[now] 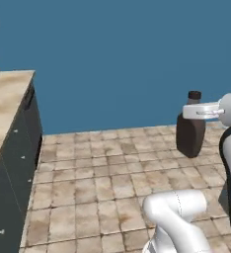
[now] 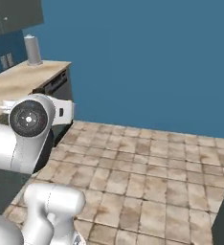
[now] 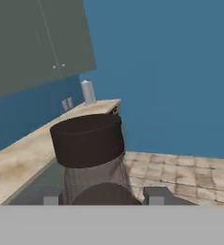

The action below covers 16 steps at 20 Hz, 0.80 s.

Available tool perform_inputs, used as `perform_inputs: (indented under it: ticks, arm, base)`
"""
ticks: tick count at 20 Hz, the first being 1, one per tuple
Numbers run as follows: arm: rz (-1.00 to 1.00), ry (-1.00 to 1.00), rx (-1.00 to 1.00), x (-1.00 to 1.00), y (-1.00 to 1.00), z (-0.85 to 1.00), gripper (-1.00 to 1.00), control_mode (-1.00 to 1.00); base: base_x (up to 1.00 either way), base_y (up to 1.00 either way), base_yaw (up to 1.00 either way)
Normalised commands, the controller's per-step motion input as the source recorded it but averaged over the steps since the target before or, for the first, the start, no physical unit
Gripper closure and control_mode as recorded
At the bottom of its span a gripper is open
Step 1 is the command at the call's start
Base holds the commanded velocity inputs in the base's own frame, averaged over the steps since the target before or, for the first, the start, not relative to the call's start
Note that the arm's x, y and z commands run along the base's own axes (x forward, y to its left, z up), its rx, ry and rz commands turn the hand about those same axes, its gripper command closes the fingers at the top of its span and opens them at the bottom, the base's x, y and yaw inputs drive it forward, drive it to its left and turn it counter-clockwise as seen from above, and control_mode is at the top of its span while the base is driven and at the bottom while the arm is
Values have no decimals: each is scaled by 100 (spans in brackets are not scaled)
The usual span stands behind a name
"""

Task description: The dining table condiment station is running low on syrup bottle. Refill the condiment station by opening the cabinet and taking the syrup bottle from the cabinet and placing it on the dining table.

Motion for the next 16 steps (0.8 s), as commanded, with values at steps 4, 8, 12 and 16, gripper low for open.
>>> perform_inputs:
  ticks: [4,8,12,16]
  arm:
    - [0,0,0,0,0,0,100,100]
    - [0,0,0,0,0,0,100,100]
    - [0,0,0,0,0,0,100,100]
    - [0,0,0,0,0,0,100,100]
  base:
    - [-10,0,-87]
    - [0,0,-91]
    - [-6,0,-93]
    - [0,6,-95]
